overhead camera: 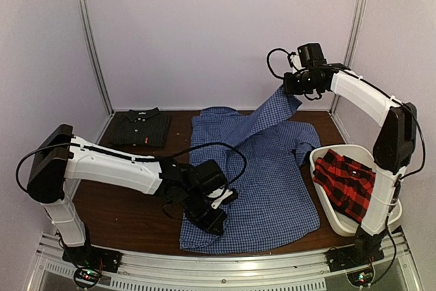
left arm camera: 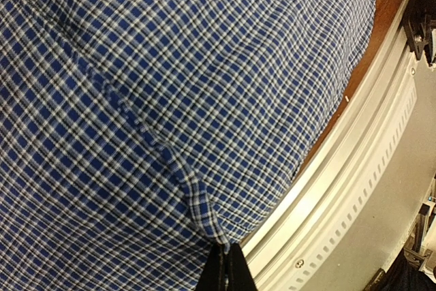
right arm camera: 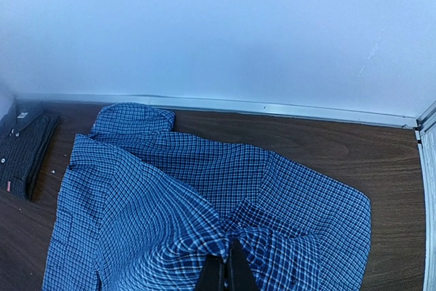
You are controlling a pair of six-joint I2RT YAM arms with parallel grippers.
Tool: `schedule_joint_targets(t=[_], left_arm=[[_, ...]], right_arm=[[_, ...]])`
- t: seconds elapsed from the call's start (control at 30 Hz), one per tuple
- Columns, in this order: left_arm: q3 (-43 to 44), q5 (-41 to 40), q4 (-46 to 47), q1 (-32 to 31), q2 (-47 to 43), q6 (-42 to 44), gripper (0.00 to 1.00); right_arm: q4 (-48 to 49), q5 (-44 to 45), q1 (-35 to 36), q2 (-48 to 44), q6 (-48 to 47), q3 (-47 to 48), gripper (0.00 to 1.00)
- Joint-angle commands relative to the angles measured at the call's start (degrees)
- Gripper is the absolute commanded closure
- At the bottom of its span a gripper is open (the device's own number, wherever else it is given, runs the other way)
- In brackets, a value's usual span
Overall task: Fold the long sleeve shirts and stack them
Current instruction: Fold the flattened shirt at the center of the board.
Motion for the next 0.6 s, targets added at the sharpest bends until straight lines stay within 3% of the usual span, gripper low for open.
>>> schedule_joint_targets(t=[0.0, 0.13, 0.3, 0.37, 0.57], left_arm=[[1.32, 1.3, 2.6, -0.41, 0.01, 0.89, 1.0], [1.37, 2.09, 4.11, -0.37, 0.48, 0.81, 0.92], [1.99, 3.24, 5.55, -0.39, 0.27, 0.79, 0.63], [2.44, 3.23, 5.74, -0.35, -0.04, 0.97, 0.56], [1.28, 2.72, 8.25, 2.85, -3.75, -1.14, 0.53]], right_arm=[[-1.08, 0.2, -0.34, 0.54, -0.38, 1.67, 1.0], [-0.86, -0.82, -0.37, -0.24, -0.28, -0.43, 1.0], [-0.82, -3.52, -0.18, -2.39, -0.43, -3.75, 1.0], [-1.05, -4.23, 0.1, -3.47, -0.73, -5.37, 1.0], [-1.64, -4.09, 2.8, -7.33, -1.82, -11.31, 1.0]])
